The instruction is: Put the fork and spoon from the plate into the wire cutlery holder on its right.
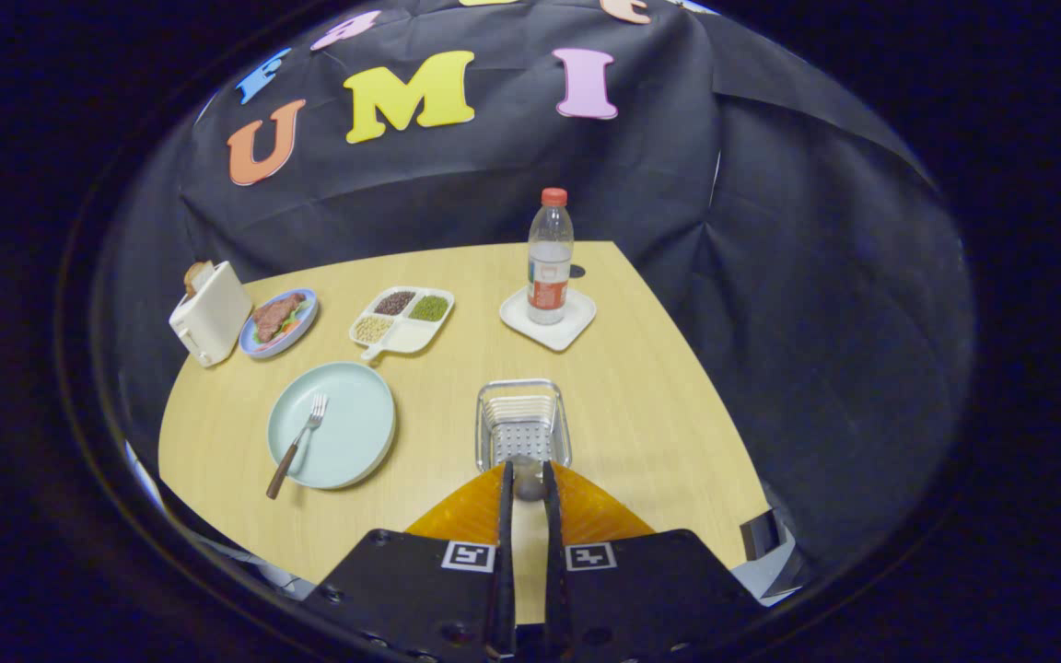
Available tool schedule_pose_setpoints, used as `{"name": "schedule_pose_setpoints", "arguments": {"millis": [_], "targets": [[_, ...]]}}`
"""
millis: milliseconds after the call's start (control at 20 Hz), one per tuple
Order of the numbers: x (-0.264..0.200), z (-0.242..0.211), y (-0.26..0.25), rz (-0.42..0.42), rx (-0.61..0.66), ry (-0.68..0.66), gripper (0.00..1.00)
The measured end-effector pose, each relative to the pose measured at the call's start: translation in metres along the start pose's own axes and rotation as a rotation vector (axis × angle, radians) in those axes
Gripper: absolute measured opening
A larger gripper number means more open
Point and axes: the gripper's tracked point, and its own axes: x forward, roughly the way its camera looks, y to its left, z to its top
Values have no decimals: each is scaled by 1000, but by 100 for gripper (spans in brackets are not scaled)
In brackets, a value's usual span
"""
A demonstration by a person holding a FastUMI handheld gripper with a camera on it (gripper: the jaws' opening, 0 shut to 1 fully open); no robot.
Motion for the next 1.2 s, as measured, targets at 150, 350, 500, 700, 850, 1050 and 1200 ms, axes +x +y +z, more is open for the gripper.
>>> {"name": "schedule_pose_setpoints", "arguments": {"millis": [150, 350, 500, 700, 850, 1050, 1200], "targets": [[-5, 20, 11, 22, -20, -83, 25], [-12, 35, 22, 5, -49, -143, 73], [-20, 46, 37, 21, -58, -181, 99], [-26, 53, 61, 33, -47, -182, 98], [-27, 54, 83, 39, -51, -175, 98], [-22, 49, 116, 55, -61, -141, 98], [-17, 43, 138, 57, -73, -111, 97]]}}
